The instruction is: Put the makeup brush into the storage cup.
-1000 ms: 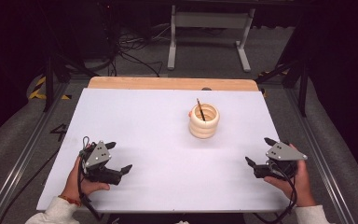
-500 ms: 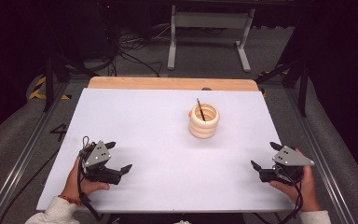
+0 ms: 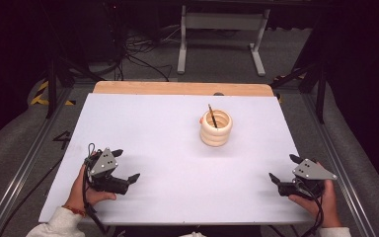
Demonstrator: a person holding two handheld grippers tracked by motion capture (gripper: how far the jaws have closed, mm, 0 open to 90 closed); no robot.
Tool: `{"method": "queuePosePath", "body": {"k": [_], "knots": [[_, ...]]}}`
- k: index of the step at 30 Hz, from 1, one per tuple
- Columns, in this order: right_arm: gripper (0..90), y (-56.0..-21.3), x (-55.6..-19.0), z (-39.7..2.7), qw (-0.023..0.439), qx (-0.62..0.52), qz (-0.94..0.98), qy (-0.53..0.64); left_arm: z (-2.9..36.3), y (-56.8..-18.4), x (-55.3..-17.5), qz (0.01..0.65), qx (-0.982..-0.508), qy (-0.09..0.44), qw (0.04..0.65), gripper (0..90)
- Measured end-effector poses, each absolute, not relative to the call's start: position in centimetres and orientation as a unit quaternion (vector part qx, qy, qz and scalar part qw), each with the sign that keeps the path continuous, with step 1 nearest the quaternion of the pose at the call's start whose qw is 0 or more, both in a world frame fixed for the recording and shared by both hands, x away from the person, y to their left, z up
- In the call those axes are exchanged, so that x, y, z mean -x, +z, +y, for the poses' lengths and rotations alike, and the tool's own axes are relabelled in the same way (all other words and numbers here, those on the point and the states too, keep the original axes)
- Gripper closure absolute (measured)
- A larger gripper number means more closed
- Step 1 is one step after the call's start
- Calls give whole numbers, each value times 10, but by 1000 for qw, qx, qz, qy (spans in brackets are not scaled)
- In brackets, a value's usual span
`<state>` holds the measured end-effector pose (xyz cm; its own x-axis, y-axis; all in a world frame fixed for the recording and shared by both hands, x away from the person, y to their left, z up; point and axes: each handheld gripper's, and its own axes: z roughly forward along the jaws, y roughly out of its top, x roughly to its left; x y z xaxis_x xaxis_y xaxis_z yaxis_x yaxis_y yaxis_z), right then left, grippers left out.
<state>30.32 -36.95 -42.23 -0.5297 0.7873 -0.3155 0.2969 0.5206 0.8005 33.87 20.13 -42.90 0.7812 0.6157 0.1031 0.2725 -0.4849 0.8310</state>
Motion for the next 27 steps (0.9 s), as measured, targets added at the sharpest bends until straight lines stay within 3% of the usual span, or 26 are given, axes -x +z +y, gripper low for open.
{"method": "queuePosePath", "body": {"k": [27], "knots": [[72, -426, -296, -365, 348, -338, 796, 361, 201, -428, -338, 258, -841, 200, 431, 45]]}}
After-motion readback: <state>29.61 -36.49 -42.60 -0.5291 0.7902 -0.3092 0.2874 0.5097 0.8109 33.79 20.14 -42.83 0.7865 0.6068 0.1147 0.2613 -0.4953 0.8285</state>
